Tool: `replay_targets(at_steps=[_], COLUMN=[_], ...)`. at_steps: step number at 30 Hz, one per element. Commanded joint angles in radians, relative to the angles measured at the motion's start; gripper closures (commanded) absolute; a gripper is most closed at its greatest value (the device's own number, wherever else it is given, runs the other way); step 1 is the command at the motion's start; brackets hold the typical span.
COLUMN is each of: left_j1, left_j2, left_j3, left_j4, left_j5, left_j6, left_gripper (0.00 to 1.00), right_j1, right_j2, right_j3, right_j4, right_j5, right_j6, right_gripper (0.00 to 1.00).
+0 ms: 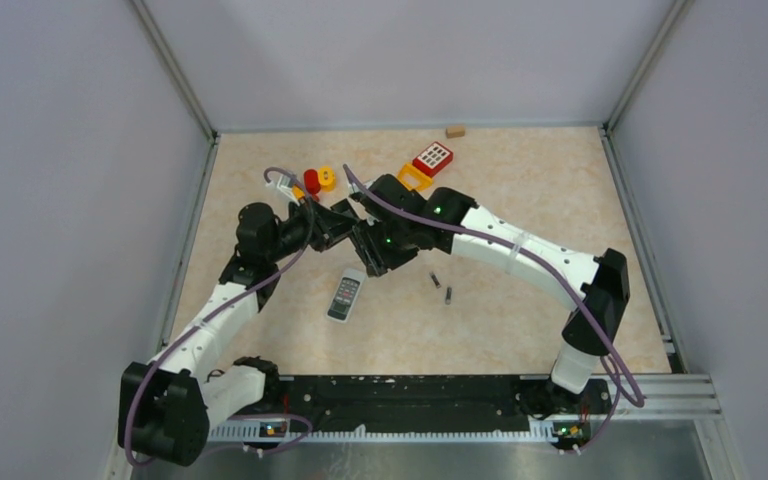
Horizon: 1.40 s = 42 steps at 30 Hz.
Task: Load the batteries into the remote control
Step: Load the battery cover into the remote control.
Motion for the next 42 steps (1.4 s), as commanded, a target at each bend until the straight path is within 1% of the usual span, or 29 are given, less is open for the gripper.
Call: replay_targets(at_steps=[1, 6, 12, 16, 21, 26, 35, 42], left_j1=[-0.020, -0.020, -0.019, -0.019, -0.019, -0.019, -0.020, -0.020], left_j2=[0.006, 0.003, -0.008, -0.009, -0.007, 0.007, 0.023, 0.031], left_j3=[0.011, 0.004, 0.006, 0.002, 0.002, 0.012, 0.010, 0.005], left_j4=[0.186, 0.190, 0.186, 0.188, 0.188, 0.184, 0.175, 0.163], left_j5=[0.190, 0.168, 0.153, 0.152, 0.154, 0.164, 0.161, 0.154], left_j6=[-0.188, -0.177, -0.156, -0.158, -0.154, -0.163, -0.169, -0.154], left_gripper=[1.00, 1.00, 1.00, 1.00, 1.00, 1.00, 1.00, 1.00], right_j1=[0.007, -0.008, -0.045, -0.060, -0.064, -0.064, -0.063, -0.064], right_j2=[0.041, 0.023, -0.006, -0.010, 0.000, 0.023, 0.038, 0.032], right_j3=[0.041, 0.023, -0.027, -0.032, -0.020, -0.006, 0.008, 0.007], right_j4=[0.076, 0.051, 0.077, 0.085, 0.083, 0.067, 0.064, 0.068], right_j5=[0.004, 0.040, 0.010, 0.000, -0.015, -0.051, -0.042, -0.040], right_j6=[0.007, 0.053, 0.096, 0.117, 0.094, 0.072, 0.075, 0.067], right_gripper=[0.61, 0.61, 0.60, 0.60, 0.58, 0.51, 0.49, 0.45])
